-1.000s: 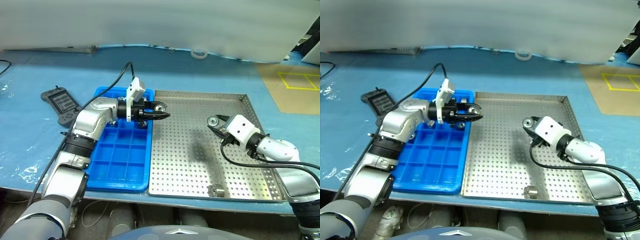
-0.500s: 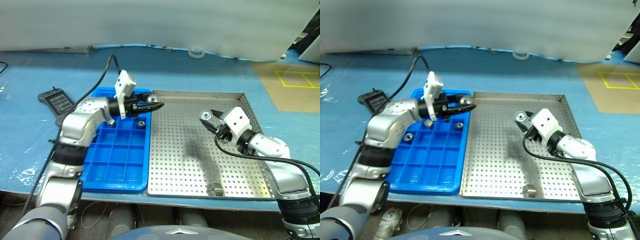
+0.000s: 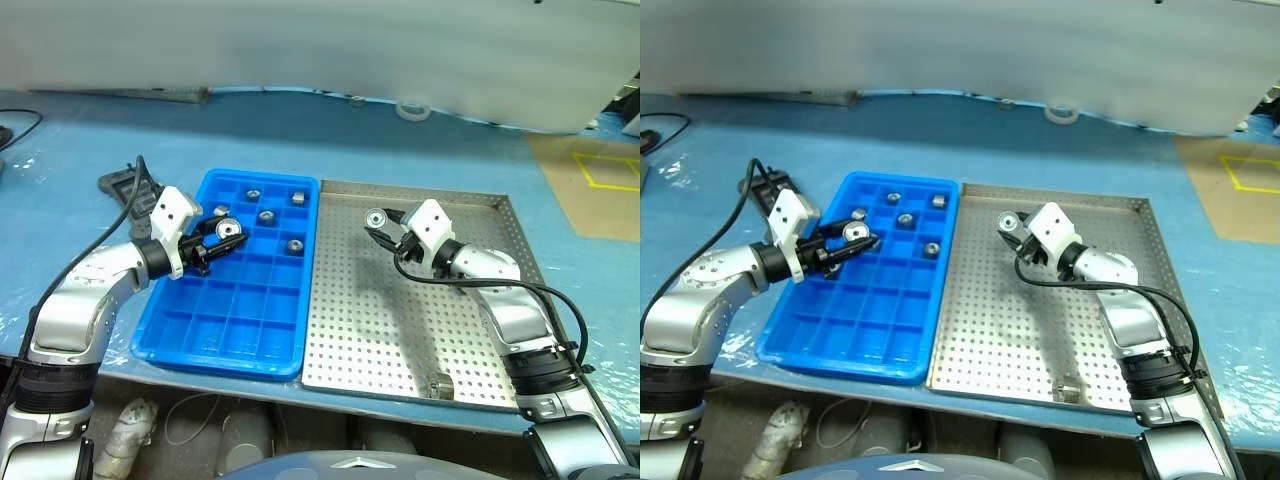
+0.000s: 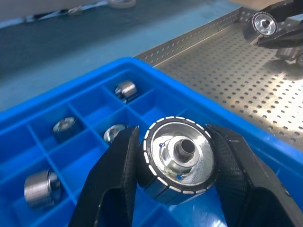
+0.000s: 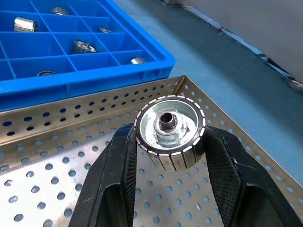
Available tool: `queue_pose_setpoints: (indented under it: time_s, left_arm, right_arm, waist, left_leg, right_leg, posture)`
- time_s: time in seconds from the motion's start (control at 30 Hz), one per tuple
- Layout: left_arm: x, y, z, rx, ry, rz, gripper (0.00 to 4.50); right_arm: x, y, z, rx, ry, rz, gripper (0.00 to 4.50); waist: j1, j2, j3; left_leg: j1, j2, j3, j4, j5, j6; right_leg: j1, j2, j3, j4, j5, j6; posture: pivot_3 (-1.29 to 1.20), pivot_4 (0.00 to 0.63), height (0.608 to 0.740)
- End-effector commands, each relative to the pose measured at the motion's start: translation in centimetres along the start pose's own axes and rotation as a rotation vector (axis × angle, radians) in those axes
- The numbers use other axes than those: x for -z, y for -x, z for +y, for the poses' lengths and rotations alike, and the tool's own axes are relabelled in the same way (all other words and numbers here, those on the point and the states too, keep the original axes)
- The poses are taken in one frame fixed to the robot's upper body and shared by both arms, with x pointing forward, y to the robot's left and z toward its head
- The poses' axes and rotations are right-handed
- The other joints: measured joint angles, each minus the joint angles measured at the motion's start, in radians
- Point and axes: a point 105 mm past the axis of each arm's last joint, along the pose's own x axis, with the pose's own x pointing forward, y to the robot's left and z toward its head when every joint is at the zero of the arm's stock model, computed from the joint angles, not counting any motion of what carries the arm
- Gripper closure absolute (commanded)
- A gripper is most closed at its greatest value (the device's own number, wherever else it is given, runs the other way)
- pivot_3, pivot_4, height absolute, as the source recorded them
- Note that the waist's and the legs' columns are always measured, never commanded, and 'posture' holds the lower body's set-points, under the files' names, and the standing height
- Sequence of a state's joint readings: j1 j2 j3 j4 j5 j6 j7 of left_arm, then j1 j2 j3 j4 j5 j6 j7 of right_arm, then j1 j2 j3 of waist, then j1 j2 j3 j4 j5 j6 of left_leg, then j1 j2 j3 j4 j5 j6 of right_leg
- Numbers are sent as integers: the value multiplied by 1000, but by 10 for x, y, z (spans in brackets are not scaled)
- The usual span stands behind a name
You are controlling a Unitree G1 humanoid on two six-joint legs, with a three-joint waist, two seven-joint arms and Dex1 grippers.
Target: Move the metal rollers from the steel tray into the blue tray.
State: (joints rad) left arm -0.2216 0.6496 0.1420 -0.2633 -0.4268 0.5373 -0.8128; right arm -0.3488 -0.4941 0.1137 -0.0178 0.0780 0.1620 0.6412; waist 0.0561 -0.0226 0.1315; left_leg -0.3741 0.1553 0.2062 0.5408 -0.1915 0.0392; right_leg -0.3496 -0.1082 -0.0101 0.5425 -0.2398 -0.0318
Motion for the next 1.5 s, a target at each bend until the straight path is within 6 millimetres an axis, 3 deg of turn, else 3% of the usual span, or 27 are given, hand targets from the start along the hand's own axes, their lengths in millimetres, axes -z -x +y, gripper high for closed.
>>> queue_pose_setpoints:
  time_s: [0.03, 0.43, 0.67, 0.87, 1.03, 1.3, 1.4, 1.5]
  left_arm:
    - [-6, 10, -9, -29, -48, -45, 2661]
    - [32, 35, -21, -78, -32, 60, 2661]
    - [56, 33, -33, -33, -47, 142, 2661]
    - [57, 21, -37, -8, -55, 122, 2661]
    - [73, 26, -41, 26, -18, 159, 2661]
    - [85, 25, -26, 9, -51, 195, 96]
    - [76, 21, -24, 25, -45, 155, 96]
    - [51, 15, -21, 69, -22, 59, 96]
  right_arm:
    - [-5, -4, -8, 22, 36, -28, 2782]
    - [-9, -21, 2, -60, 57, -59, 2782]
    - [-7, -22, 5, -82, 67, -56, 2782]
    - [-5, -21, 7, -88, 77, -51, 2782]
    - [-4, -18, 5, -77, 76, -48, 2782]
    - [-4, -18, 2, -66, 87, -48, 2782]
    - [-7, -19, 2, -68, 86, -53, 2782]
    - [-10, -17, 1, -78, 81, -60, 2782]
  waist:
    - [8, 0, 0]
    - [33, -3, 1]
    - [47, -4, 1]
    - [46, -5, 1]
    - [42, -6, 0]
    - [48, -5, 1]
    - [46, -4, 1]
    - [45, -5, 1]
  left_leg:
    - [0, 0, 0, 0, 0, 0]
    - [3, 0, -2, -5, 2, -4]
    - [4, 1, -2, -6, 4, -7]
    - [4, 1, -2, -6, 5, -8]
    - [4, 1, -2, -6, 5, -8]
    - [8, 1, -2, -6, 4, -7]
    - [10, 1, -2, -6, 4, -7]
    - [9, 1, -2, -6, 5, -8]
  right_leg:
    - [0, 0, 0, 0, 0, 0]
    - [-1, 1, 0, 1, 0, 1]
    - [-1, 1, 0, 3, -1, 3]
    - [-2, 2, 0, 5, -1, 3]
    - [-2, 2, 0, 6, -1, 3]
    - [-3, 1, 0, 7, -2, 5]
    - [-3, 1, 1, 8, -2, 5]
    - [-3, 2, 2, 9, -2, 5]
  posture:
    - [98, 150, 740]
    - [175, 150, 740]
    - [179, 150, 740]
    - [164, 150, 740]
    - [159, 150, 740]
    - [154, 150, 740]
    - [154, 150, 740]
    - [135, 150, 740]
